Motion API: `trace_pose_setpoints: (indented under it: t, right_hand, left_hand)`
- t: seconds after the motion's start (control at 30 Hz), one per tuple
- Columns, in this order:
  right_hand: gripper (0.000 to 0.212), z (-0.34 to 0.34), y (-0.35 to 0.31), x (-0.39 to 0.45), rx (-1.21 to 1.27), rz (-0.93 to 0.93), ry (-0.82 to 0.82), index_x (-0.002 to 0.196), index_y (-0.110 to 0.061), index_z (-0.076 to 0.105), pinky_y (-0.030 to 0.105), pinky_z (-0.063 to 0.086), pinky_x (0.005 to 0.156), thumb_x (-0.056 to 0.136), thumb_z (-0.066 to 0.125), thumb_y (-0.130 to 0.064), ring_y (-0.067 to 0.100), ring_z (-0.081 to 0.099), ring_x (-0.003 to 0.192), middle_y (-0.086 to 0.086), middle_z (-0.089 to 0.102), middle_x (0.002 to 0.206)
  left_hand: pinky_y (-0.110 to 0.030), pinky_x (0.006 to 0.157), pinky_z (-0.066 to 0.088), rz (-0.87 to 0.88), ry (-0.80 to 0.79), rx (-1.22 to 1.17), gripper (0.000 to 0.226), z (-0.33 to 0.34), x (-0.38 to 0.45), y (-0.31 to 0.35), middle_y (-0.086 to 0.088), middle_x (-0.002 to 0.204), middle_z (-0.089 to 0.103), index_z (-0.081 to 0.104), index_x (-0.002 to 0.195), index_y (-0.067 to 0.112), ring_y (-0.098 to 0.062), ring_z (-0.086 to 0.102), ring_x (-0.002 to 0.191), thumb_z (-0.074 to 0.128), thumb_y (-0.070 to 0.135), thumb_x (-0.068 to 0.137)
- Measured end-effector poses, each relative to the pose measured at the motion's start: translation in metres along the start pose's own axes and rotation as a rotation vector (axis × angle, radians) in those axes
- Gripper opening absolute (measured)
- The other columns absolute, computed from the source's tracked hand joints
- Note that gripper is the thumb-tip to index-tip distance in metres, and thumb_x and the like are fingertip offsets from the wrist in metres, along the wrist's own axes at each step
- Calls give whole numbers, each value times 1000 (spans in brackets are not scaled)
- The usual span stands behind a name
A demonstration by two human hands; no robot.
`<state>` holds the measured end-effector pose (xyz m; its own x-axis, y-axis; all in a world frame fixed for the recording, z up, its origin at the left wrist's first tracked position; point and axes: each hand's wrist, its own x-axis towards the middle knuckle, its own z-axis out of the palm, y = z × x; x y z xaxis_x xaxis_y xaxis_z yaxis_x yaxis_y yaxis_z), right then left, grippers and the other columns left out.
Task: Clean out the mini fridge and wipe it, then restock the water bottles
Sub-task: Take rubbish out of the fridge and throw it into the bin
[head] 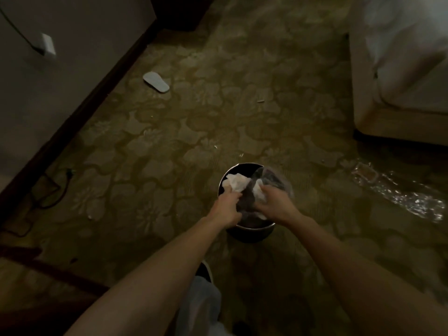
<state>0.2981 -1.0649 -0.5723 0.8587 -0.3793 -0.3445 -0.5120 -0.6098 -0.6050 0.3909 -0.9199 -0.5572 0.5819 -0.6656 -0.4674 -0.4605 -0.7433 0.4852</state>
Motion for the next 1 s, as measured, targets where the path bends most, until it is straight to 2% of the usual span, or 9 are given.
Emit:
trace_pose_setpoints:
  t: [0.13, 0.2, 0.3, 0.43, 0.6, 0.77, 1.0]
  right_hand:
    - [42, 19, 11, 11, -169, -24, -76, 127, -17, 51, 42, 50, 93, 90, 62, -33, 28, 55, 111, 15, 42, 139]
    - [34, 22, 14, 7, -190, -58, -37, 124, -18, 54, 43, 48, 95, 90, 58, -26, 29, 53, 115, 16, 44, 139]
    - [28, 20, 13, -3, -221, -143, 59, 116, -22, 61, 43, 49, 95, 90, 52, -19, 25, 52, 120, 7, 53, 134]
    - [32, 9, 5, -23, -316, -188, 114, 122, -21, 63, 40, 46, 101, 91, 53, -17, 20, 51, 123, 0, 60, 130]
    - [26, -9, -12, -58, -321, -210, 121, 114, -17, 65, 38, 50, 88, 91, 53, -18, 20, 54, 111, 0, 63, 115]
    - [14, -26, -42, -97, -338, -230, 99, 91, -23, 62, 37, 53, 71, 90, 48, -23, 18, 59, 92, -4, 62, 92]
    - [26, -48, -129, -161, -343, -354, 152, 113, -19, 67, 36, 54, 77, 93, 50, -19, 20, 62, 92, 3, 68, 103]
  left_hand:
    - [-46, 108, 42, -20, -67, 52, 42, 14, 10, -12, -9, 159, 23, 58, 133, 21, -35, 41, 135, 62, 18, 91]
    - [-46, 104, 45, -15, -54, 35, 34, 18, 8, -16, -9, 149, 38, 62, 127, 19, -34, 47, 129, 61, 18, 93]
    - [-43, 91, 54, -16, -4, -19, 26, 17, 0, -19, -3, 123, 59, 65, 119, 19, -24, 60, 110, 60, 18, 93]
    - [-43, 88, 55, -55, 59, -30, 29, 5, -21, -13, -4, 122, 63, 62, 123, 19, -22, 62, 106, 59, 22, 94]
    - [-44, 88, 54, -60, 116, -11, 29, -23, -60, -4, -4, 117, 64, 61, 123, 19, -22, 62, 102, 57, 22, 94]
    - [-42, 88, 54, -62, 165, 28, 28, -49, -121, 6, -5, 118, 65, 61, 122, 19, -24, 61, 105, 55, 23, 94]
    - [-39, 91, 52, -89, 293, 93, 33, -91, -231, 9, -3, 124, 62, 59, 126, 20, -24, 59, 112, 53, 28, 94]
